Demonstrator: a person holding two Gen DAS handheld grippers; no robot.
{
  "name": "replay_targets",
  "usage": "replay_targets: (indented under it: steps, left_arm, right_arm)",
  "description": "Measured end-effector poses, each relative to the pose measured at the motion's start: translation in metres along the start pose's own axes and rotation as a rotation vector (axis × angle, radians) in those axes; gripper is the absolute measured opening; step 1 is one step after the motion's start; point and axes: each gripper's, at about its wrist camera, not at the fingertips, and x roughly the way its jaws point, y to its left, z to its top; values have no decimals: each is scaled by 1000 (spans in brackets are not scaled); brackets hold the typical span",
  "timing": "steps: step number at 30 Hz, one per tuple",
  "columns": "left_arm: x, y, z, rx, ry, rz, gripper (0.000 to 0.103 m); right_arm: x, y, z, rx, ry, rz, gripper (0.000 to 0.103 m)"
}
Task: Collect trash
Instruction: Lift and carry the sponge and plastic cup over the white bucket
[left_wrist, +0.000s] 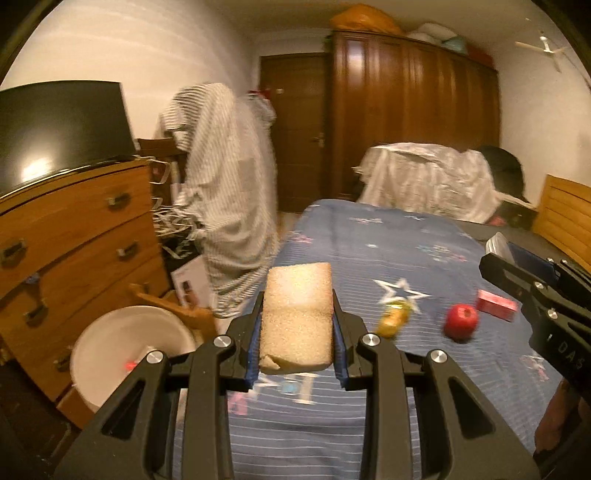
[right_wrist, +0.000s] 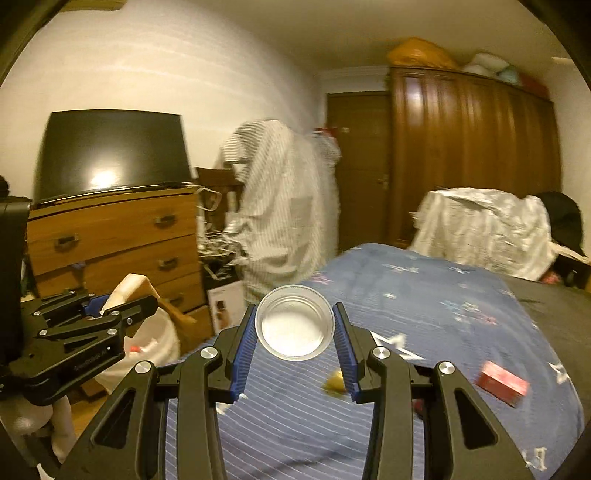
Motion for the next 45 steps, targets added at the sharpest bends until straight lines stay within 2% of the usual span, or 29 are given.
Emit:
replay_targets:
  steps: [11, 18, 21, 30, 38, 45]
  left_arm:
    - [-3, 102, 5, -84, 44, 136, 29]
    - [8, 158, 4, -135, 95, 181, 29]
    - [19, 183, 2, -147, 137, 193, 29]
    - [54, 239, -10, -199, 264, 171, 29]
    - [100, 275, -29, -210, 428, 105, 29]
    - [120, 288, -46, -217, 499, 99, 29]
  right_arm:
    - [90, 123, 59, -69, 74, 194, 41]
    - [158, 195, 80, -110, 171, 290, 41]
    - [195, 222, 84, -114, 239, 334, 41]
    - [288, 273, 78, -126, 450, 429, 41]
    - [362, 315, 48, -163, 674, 484, 41]
    - [392, 331, 22, -187, 752, 488, 42]
